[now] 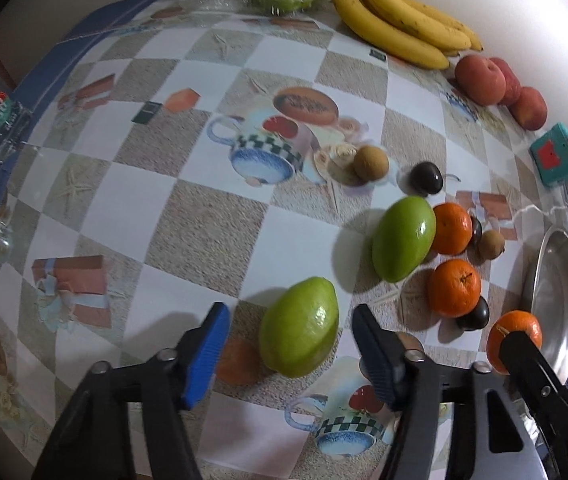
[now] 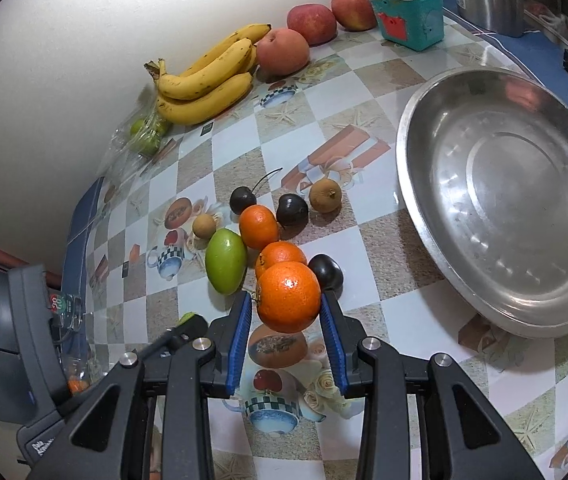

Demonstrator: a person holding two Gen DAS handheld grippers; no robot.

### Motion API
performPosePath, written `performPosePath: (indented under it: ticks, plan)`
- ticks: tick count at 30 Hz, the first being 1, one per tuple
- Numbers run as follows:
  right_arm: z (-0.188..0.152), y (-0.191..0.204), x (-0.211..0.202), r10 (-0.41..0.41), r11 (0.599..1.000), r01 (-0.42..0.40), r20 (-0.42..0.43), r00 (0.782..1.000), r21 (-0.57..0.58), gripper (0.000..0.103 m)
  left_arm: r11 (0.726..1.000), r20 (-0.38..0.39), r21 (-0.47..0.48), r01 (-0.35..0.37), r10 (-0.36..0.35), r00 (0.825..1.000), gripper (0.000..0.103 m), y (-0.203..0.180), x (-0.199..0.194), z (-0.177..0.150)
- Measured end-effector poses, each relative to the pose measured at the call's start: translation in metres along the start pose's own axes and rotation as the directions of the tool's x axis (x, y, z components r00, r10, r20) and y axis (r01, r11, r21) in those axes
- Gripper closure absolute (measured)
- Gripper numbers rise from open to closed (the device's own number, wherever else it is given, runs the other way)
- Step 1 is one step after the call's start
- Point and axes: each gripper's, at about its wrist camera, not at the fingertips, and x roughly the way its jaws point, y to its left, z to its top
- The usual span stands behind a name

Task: Organize fruits
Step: 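Grasp the large green pear with the left tool while the right tool lifts the tangerine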

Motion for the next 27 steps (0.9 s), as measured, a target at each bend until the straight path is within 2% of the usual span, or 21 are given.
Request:
performPosePath:
  ticks: [3,8,12,16,27]
  plan:
    - [0.0,0.0,0.0,0.009,1.0,-0.009,-0.003,1.0,-0.007,0.067,1.0,-0.01,-0.002,0.004,-0.004,1.0,0.043,0.001,0.003,0.0]
    - [0.0,0.001,0.001,0.009,1.0,-0.009,-0.006,1.0,-0.019,0.067,1.0,-0.007,0.006,0.013,-0.013,1.0,0.058,-0.001,0.002,0.001]
    - [0.001,0.001,0.001,0.015,1.0,-0.015,-0.01,1.0,-0.017,0.067,1.0,-0.004,0.014,0.007,-0.007,1.0,0.059,-0.006,0.002,0.002]
    - [0.001,0.0,0.001,0.025,1.0,-0.025,-0.013,1.0,-0.015,0.067,0.999,0.006,0.007,0.05,-0.05,0.999,0.059,-0.008,-0.003,0.005]
    - [0.005,-0.004,-0.003,0.046,0.999,-0.046,-0.01,0.999,0.007,0.067,0.997,0.103,-0.007,0.076,-0.075,0.992,0.059,-0.007,-0.03,0.017]
